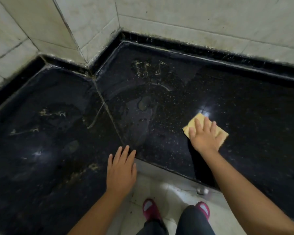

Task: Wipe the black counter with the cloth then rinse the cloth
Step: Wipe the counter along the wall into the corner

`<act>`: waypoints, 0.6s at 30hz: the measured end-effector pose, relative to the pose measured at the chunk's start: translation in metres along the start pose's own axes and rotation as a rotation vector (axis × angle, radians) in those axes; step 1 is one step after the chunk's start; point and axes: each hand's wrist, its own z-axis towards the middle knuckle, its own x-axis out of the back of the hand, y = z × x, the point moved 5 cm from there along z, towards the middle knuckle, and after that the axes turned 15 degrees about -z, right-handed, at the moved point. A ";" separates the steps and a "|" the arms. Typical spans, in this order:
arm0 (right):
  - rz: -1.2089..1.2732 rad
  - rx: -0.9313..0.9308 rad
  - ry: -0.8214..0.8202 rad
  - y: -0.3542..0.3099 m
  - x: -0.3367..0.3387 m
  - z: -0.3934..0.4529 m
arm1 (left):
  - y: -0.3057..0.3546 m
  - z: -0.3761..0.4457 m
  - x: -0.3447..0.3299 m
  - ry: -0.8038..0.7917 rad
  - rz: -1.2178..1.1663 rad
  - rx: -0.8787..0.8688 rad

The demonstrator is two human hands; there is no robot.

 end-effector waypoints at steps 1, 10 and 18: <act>-0.012 0.056 -0.005 -0.023 0.003 0.011 | -0.002 -0.003 0.000 -0.001 -0.009 0.020; -0.264 0.742 0.087 -0.152 -0.015 -0.037 | -0.028 -0.004 0.004 0.073 -0.158 0.133; -0.315 0.628 0.029 -0.030 -0.018 -0.032 | -0.011 0.038 0.000 0.080 -0.202 0.128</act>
